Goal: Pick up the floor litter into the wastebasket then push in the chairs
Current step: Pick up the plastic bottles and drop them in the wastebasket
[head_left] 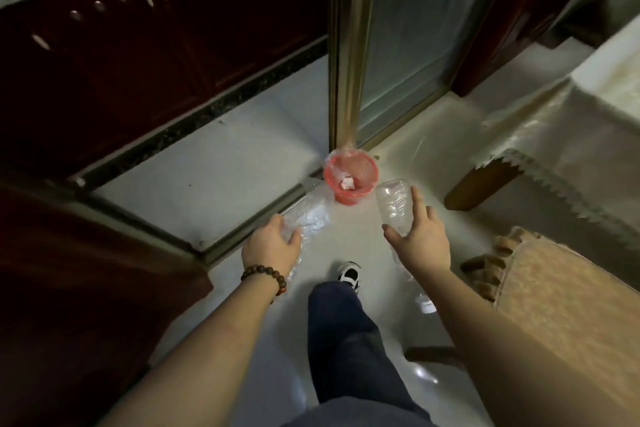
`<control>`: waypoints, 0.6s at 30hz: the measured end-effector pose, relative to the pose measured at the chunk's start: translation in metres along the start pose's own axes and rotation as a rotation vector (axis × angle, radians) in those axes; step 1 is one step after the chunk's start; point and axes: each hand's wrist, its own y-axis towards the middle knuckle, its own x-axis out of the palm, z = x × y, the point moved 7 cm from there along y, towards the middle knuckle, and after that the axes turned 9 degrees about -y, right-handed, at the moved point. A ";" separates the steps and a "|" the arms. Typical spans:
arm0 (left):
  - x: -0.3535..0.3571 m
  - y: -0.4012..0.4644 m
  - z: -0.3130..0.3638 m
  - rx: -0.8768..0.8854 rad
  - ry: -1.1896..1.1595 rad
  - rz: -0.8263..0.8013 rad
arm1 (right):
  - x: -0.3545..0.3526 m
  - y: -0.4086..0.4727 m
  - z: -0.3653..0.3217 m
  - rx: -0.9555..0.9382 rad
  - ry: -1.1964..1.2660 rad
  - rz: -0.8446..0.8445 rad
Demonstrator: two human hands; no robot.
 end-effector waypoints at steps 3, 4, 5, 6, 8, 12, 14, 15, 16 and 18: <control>0.026 0.077 0.035 0.023 0.042 -0.081 | 0.003 0.072 0.004 0.060 0.026 -0.013; 0.035 0.100 0.046 0.028 0.060 -0.108 | 0.004 0.093 0.005 0.076 0.025 -0.020; 0.044 0.123 0.056 0.038 0.081 -0.137 | 0.005 0.113 0.007 0.091 0.017 -0.022; 0.054 0.145 0.065 0.050 0.105 -0.167 | 0.006 0.132 0.009 0.103 0.009 -0.024; 0.074 0.184 0.079 0.062 0.152 -0.235 | 0.012 0.165 0.015 0.142 0.008 -0.028; 0.118 0.251 0.084 0.066 0.222 -0.330 | 0.043 0.216 0.035 0.243 0.031 -0.053; 0.146 0.283 0.080 0.057 0.252 -0.376 | 0.070 0.238 0.044 0.282 0.053 -0.073; 0.163 0.300 0.077 0.049 0.258 -0.397 | 0.086 0.249 0.048 0.304 0.066 -0.081; 0.181 0.317 0.073 0.040 0.261 -0.416 | 0.102 0.259 0.053 0.323 0.077 -0.085; 0.223 0.352 0.063 0.030 0.251 -0.449 | 0.135 0.281 0.064 0.340 0.092 -0.080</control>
